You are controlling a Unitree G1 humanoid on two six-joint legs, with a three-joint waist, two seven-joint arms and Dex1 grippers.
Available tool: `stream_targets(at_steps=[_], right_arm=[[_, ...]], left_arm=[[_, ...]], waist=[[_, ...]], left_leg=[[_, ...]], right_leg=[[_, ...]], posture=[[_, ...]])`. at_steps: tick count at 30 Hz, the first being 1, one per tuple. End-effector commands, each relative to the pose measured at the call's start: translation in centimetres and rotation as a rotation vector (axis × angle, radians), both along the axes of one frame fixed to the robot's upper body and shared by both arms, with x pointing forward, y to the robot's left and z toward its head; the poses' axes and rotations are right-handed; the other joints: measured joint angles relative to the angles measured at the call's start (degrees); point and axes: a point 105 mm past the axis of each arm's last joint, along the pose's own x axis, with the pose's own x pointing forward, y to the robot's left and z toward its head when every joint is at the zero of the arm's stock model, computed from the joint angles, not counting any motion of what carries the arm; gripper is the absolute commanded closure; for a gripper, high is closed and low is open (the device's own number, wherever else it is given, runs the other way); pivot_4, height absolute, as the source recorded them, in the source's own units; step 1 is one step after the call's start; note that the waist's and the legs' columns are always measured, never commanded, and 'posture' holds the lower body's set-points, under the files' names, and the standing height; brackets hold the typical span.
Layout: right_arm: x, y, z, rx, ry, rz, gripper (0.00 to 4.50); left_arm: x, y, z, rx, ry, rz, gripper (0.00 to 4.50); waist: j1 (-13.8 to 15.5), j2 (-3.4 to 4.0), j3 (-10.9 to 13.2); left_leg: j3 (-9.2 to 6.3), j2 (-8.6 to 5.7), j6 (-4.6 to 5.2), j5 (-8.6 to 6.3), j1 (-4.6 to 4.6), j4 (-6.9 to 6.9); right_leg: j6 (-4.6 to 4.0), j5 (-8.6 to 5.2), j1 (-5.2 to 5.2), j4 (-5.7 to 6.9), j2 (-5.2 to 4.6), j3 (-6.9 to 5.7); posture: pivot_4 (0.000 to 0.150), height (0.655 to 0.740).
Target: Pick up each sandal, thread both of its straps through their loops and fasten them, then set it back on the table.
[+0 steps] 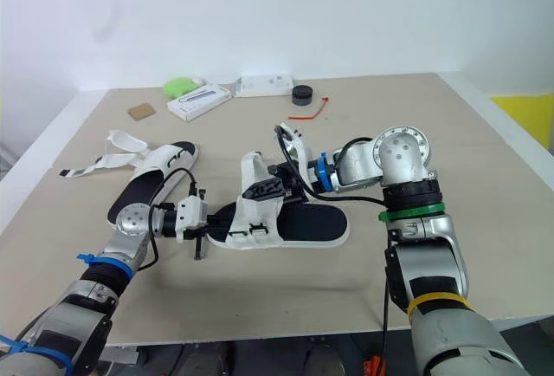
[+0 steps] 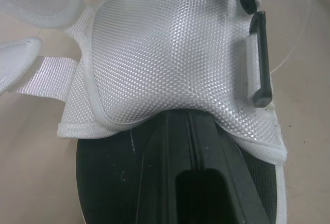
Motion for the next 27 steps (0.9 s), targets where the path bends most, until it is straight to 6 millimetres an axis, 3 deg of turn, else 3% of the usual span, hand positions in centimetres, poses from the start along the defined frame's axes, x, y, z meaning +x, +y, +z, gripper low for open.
stream_targets(at_steps=[1, 4, 8, 11, 23, 26, 27], right_arm=[[-0.1, 0.1, 1.4, 0.029, -0.030, 0.017, 4.49], [-0.3, 0.0, 0.9, 0.021, -0.015, 0.019, 4.49], [0.0, -1.0, -2.3, -0.116, 0.002, -0.050, 4.49], [0.3, -1.7, -3.6, -0.179, -0.004, -0.088, 4.49], [0.5, -2.0, -4.4, -0.241, -0.114, -0.083, 4.49], [-0.3, -1.5, -3.7, -0.194, -0.131, -0.029, 3.55], [-0.5, -1.4, -3.5, -0.186, -0.132, -0.018, 2.99]], left_arm=[[-5.3, 1.5, -9.4, 0.246, 0.378, -0.034, 4.50], [-5.3, 1.5, -9.3, 0.243, 0.380, -0.031, 4.50], [-5.3, 1.5, -9.4, 0.241, 0.382, -0.028, 4.50], [-5.3, 1.5, -9.4, 0.240, 0.383, -0.026, 4.50], [-5.3, 1.5, -9.5, 0.244, 0.383, -0.022, 4.50], [-5.3, 1.5, -9.7, 0.249, 0.386, -0.018, 4.50], [-5.3, 1.5, -9.8, 0.250, 0.386, -0.017, 4.50]], waist=[[0.00, -0.01, 0.00], [0.00, 0.00, 0.00], [0.00, -0.05, -0.05], [0.00, 0.00, -0.12], [0.02, 0.01, -0.14], [0.02, 0.01, -0.14], [0.02, 0.01, -0.14]], left_leg=[[0.00, 0.00, 0.00, 0.00, 0.00, 0.00], [0.00, 0.00, 0.00, 0.00, 0.00, 0.00], [-0.01, 0.00, 0.00, 0.00, 0.00, 0.00], [0.00, -0.02, 0.00, 0.00, 0.00, 0.00], [-0.01, -0.02, 0.00, 0.00, 0.00, 0.00], [-0.01, -0.02, -0.01, 0.00, -0.01, 0.00], [-0.02, -0.02, -0.01, 0.00, 0.00, 0.00]], right_leg=[[0.00, 0.00, 0.00, 0.00, 0.00, 0.00], [0.00, 0.00, 0.00, 0.00, 0.00, 0.00], [0.00, 0.00, 0.02, 0.00, 0.00, 0.00], [0.00, 0.00, 0.02, 0.00, -0.01, 0.01], [0.00, 0.00, 0.07, 0.00, -0.01, 0.01], [0.00, 0.00, 0.07, 0.00, -0.02, 0.01], [0.01, 0.00, 0.07, 0.00, -0.02, 0.00]], posture=[[0.150, 0.7400], [0.150, 0.7400], [0.150, 0.7400], [0.150, 0.7400], [0.150, 0.7400], [0.150, 0.7400], [0.150, 0.7400]])
